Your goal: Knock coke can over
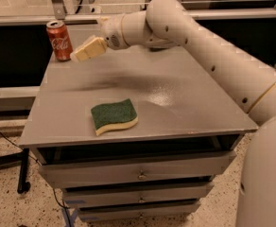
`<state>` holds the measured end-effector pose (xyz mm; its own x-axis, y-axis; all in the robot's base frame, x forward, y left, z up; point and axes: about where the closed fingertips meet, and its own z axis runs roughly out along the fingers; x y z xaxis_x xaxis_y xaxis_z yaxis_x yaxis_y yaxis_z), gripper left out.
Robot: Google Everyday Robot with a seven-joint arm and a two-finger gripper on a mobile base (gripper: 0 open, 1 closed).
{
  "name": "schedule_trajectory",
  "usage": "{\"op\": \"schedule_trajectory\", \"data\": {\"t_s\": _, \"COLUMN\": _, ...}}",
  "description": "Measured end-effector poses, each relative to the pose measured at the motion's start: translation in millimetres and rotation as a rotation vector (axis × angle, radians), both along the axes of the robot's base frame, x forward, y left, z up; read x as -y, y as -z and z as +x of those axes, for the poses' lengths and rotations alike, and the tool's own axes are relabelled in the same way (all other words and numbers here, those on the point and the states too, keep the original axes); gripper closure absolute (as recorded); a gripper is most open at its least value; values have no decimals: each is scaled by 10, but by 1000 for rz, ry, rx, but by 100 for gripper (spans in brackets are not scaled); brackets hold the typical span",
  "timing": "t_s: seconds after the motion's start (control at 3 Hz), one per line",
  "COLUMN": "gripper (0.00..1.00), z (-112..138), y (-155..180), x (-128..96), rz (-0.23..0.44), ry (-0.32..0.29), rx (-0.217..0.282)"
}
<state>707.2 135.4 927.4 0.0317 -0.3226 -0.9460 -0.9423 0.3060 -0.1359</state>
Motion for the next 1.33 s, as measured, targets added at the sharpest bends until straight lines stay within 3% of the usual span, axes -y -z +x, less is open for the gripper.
{"op": "schedule_trajectory", "data": {"t_s": 0.33, "gripper": 0, "z": 290, "y": 33, "x": -329, "rz": 45, "ry": -31, "rx": 20}}
{"op": "schedule_trajectory", "data": {"t_s": 0.67, "gripper": 0, "z": 613, "y": 107, "x": -527, "rz": 48, "ry": -27, "rx": 31}}
{"op": "schedule_trajectory", "data": {"t_s": 1.33, "gripper": 0, "z": 1040, "y": 328, "x": -785, "rz": 26, "ry": 1, "rx": 12}}
